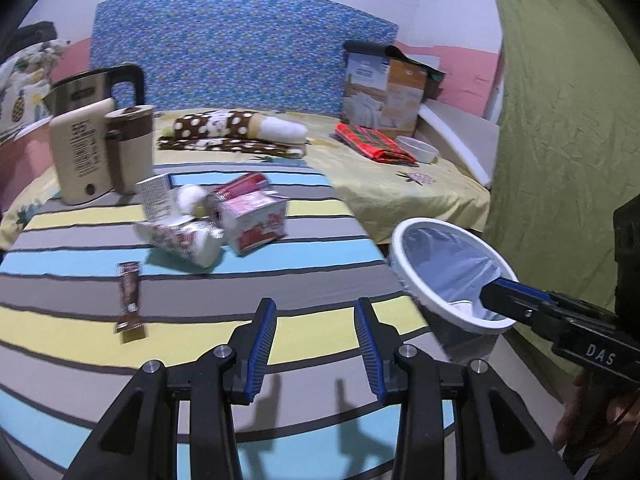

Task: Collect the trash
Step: 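Move both tools back over the trash on the bed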

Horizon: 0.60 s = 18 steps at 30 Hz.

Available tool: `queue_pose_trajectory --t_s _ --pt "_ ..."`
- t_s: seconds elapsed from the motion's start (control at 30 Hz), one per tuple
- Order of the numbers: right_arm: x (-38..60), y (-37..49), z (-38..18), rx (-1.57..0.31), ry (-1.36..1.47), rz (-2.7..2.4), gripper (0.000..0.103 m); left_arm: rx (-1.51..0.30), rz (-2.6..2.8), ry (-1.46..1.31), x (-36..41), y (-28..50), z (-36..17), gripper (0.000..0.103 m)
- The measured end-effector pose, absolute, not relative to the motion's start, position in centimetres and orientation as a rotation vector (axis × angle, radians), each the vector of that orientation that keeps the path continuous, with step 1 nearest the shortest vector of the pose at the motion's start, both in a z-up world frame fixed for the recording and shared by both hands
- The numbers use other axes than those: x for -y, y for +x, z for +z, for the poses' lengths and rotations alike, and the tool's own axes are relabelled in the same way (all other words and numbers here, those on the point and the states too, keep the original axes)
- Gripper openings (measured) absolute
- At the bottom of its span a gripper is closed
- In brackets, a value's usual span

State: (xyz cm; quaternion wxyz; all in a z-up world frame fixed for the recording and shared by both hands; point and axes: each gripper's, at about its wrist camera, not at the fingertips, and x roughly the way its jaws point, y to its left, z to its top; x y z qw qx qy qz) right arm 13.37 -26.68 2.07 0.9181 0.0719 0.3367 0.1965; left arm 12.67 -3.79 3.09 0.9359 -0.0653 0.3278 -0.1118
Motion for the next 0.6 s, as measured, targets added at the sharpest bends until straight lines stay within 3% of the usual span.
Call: queue_pose_trajectory --t_s 0.3,0.33,0.4,0.6 --pt "24.3 13.8 1.9 -0.711 0.133 0.456 0.04 -0.672 -0.127 -0.147 -0.1 12.2 2.9 0.04" --pt "24.1 13.9 1.9 -0.711 0.129 0.459 0.042 -0.673 -0.11 -0.15 -0.7 12.3 2.8 0.04" --pt "23.9 13.9 2.0 -0.712 0.124 0.466 0.061 -0.674 -0.09 -0.162 -1.7 12.3 2.7 0.04" --pt "23.2 14.5 2.0 -0.71 0.11 0.481 0.063 -0.686 -0.007 -0.197 -4.9 13.1 2.0 0.04"
